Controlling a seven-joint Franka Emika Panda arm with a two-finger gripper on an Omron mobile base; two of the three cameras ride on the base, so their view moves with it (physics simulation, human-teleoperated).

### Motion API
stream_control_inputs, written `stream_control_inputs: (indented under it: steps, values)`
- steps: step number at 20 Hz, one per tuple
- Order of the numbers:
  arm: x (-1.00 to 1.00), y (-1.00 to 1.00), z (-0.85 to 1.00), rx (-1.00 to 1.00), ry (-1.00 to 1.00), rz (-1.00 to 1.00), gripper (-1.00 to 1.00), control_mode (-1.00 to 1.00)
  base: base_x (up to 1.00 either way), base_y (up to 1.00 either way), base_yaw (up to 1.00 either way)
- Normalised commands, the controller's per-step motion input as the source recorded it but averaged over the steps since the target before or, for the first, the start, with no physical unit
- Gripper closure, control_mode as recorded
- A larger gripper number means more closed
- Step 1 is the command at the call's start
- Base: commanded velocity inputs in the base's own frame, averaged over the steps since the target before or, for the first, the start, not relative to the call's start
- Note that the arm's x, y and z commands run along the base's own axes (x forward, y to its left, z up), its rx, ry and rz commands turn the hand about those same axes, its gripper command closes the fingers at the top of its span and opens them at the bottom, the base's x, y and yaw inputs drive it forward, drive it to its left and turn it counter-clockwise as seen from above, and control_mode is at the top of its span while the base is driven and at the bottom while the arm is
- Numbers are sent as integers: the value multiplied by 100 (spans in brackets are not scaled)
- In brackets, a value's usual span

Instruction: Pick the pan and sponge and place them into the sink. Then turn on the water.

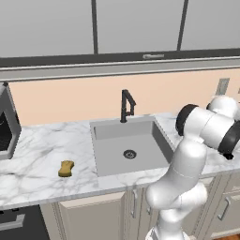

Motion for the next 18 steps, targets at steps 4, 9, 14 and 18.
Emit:
stream_control_inputs:
  steps: [4, 9, 14, 18]
  values:
    - [-71, 80, 63, -9, -26, 25, 100, -100, 0, 0, 0]
    - [-54, 100, 51, -18, -19, 38, 100, -100, 0, 0, 0]
    - [-27, 100, 15, -28, -3, 33, 100, -100, 0, 0, 0]
    - [4, 95, 4, -22, 6, 15, 100, -100, 0, 0, 0]
